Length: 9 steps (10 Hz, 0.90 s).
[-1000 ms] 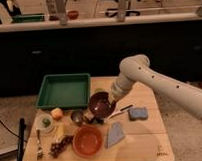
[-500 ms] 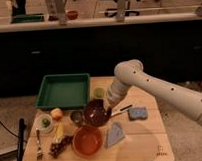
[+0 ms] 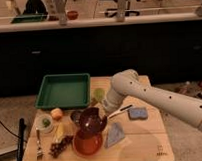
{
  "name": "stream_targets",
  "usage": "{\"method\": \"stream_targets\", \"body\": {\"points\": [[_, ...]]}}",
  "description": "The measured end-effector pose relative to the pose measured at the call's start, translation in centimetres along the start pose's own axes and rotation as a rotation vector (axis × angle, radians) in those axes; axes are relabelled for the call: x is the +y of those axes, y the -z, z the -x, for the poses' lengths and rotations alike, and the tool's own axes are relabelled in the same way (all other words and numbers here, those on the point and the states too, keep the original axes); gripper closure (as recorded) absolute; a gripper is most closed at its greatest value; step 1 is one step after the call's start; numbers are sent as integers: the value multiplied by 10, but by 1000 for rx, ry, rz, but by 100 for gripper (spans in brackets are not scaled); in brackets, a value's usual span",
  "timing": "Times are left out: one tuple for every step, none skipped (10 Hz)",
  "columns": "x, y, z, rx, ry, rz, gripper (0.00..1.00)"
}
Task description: Stack bowls into tray
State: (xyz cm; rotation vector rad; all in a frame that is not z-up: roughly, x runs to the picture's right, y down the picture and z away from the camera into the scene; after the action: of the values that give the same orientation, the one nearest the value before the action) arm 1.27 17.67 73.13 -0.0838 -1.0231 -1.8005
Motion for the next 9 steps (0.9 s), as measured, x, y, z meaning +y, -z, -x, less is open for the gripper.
{"method": "stream_targets", "body": {"points": [[-3, -4, 2, 4, -1, -2, 100], [-5, -8, 3, 5, -3, -2, 100], [-6, -10, 4, 7, -5, -4, 100], [-8, -14, 5, 9, -11, -6, 100], [-8, -17, 6, 10, -16, -9, 100], [-9, -18, 7, 10, -20, -11, 100], [-10, -21, 8, 9, -22, -17, 100], [-12, -22, 9, 2, -23, -25, 100], [-14, -24, 10, -12, -18, -34, 96]]}}
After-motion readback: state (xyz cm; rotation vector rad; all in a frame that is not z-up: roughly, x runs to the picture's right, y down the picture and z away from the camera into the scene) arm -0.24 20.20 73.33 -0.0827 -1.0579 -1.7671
